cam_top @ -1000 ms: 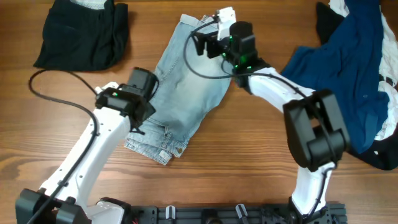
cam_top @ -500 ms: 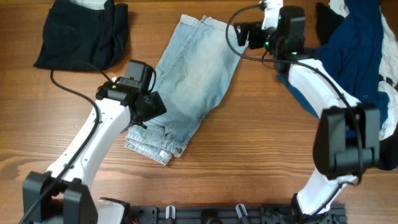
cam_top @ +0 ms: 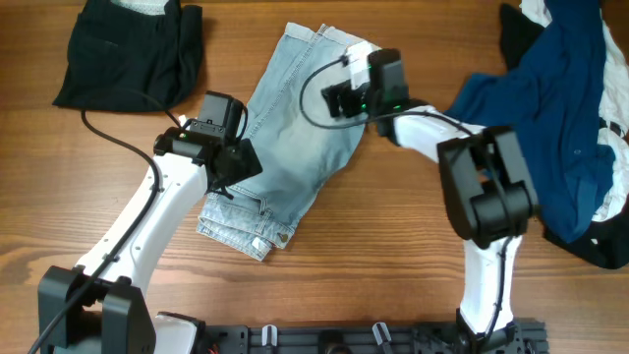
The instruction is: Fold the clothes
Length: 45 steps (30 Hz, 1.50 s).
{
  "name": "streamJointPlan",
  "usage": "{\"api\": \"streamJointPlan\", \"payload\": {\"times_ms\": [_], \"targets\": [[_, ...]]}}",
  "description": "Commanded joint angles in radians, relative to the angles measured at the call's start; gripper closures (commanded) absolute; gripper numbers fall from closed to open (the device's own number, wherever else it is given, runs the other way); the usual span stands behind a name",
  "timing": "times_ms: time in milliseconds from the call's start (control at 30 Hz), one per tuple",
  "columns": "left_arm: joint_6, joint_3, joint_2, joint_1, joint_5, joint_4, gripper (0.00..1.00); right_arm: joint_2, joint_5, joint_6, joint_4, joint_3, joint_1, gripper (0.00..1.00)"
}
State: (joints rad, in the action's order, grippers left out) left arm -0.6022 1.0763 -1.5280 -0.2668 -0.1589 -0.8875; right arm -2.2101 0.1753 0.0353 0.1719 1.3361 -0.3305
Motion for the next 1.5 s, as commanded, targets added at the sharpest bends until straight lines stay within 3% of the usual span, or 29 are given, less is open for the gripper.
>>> {"api": "streamJointPlan", "payload": {"times_ms": [0,133,300,367,467,667,833,1000,1100,1267,1367,1467], "targets": [[0.018,0.016,-0.004,0.004,-0.025,0.016,0.0,-0.058,-0.121,0.043,-0.051,0.006,-0.006,0.18],[0.018,0.016,-0.004,0.003,-0.025,0.018,0.0,-0.061,-0.268,-0.04,-0.235,0.007,0.003,0.18],[0.018,0.016,-0.004,0.003,0.006,0.029,0.0,-0.06,-0.276,-0.29,-0.655,0.007,0.053,0.01],[0.018,0.016,-0.004,0.003,0.035,0.032,0.0,-0.054,-0.269,-0.347,-0.802,0.007,0.083,0.0],[0.018,0.006,-0.005,0.003,0.078,0.032,0.0,-0.028,-0.161,-0.37,-1.0,0.018,0.162,0.0],[0.018,-0.071,-0.008,0.003,0.088,0.044,0.0,0.096,0.137,-0.379,-1.151,0.021,0.34,0.0],[0.018,-0.11,-0.009,0.003,0.088,0.113,0.0,0.305,0.056,-0.402,-1.186,0.021,0.341,0.0],[0.022,-0.111,-0.035,0.008,0.087,0.224,0.0,0.565,0.03,-0.389,-1.063,0.021,0.317,0.0],[0.153,-0.111,-0.077,0.014,0.089,0.323,0.0,0.671,0.031,-0.283,-0.952,0.021,0.314,0.0],[0.344,-0.111,-0.188,0.014,0.15,0.332,0.0,0.695,0.031,-0.235,-0.885,0.02,0.314,0.05],[0.386,-0.111,-0.239,0.019,0.151,0.346,0.1,0.687,0.026,-0.217,-0.871,0.017,0.314,0.07],[0.386,-0.109,-0.232,0.018,0.151,0.349,0.3,0.684,0.023,-0.218,-0.853,0.017,0.314,0.09]]}}
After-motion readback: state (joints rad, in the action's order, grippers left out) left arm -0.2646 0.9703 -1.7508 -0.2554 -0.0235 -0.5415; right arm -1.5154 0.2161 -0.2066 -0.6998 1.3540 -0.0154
